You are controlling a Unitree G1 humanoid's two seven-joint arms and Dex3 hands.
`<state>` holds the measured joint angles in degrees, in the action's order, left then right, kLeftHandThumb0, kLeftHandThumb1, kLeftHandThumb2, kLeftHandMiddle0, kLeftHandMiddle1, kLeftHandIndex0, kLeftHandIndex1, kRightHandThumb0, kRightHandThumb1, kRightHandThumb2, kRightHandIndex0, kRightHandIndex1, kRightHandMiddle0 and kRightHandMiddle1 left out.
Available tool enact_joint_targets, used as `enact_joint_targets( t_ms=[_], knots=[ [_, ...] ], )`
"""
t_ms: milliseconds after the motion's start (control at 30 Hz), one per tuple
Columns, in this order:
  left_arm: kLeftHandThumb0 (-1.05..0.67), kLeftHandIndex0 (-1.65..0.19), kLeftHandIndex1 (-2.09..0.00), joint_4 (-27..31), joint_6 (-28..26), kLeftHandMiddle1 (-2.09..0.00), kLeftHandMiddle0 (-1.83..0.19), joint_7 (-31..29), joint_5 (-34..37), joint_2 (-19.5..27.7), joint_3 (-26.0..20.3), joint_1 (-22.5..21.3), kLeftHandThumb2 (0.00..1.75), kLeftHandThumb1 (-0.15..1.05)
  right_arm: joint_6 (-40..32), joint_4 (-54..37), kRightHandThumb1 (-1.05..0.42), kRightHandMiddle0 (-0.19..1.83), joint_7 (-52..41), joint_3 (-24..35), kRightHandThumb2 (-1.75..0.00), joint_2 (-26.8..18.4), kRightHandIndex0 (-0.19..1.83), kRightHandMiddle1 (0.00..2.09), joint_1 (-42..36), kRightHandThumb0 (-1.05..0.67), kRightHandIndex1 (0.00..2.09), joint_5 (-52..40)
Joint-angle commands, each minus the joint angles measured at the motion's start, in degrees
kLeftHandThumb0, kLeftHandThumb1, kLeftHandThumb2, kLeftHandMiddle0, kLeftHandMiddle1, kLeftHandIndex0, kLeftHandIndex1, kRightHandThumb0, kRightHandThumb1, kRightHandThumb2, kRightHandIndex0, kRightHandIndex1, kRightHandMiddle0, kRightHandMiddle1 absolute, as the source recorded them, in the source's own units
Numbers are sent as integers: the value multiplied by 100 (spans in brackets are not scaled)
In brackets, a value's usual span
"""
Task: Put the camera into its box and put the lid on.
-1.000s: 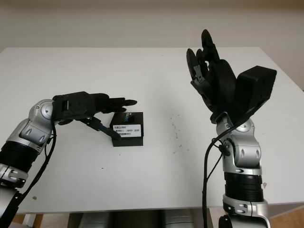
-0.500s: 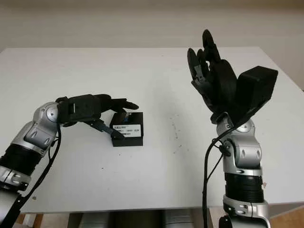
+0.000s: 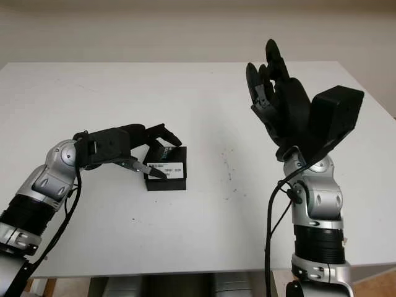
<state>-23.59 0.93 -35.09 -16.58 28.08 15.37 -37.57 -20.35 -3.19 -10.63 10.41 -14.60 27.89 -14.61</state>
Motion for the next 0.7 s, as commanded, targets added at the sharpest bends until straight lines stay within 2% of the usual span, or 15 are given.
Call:
enact_joint_targets(
  t_ms=[0,133,300,667],
  knots=[
    [-30,-2,-132,5,124,-122,-12,105,83,-70,-78,128,7,103,20,-101,-105,-13,-31,22,-47,-59,-17,5,41,-57,5,-14],
    [-23,-4,-153,2,314,-153,-8,319,117,-108,-135,198,11,105,9,-98,-105,-13,-43,31,-46,-53,-17,5,45,-57,5,-21],
    [-22,-2,-162,86,332,-170,-5,416,152,-144,-183,251,13,105,36,-80,-105,-13,-17,12,-46,-45,-17,5,60,-58,5,32],
    [-24,0,-160,397,327,-177,-3,558,163,-140,-250,381,11,105,6,-123,-105,-13,15,12,-44,-30,-17,5,21,-58,5,2]
  ],
)
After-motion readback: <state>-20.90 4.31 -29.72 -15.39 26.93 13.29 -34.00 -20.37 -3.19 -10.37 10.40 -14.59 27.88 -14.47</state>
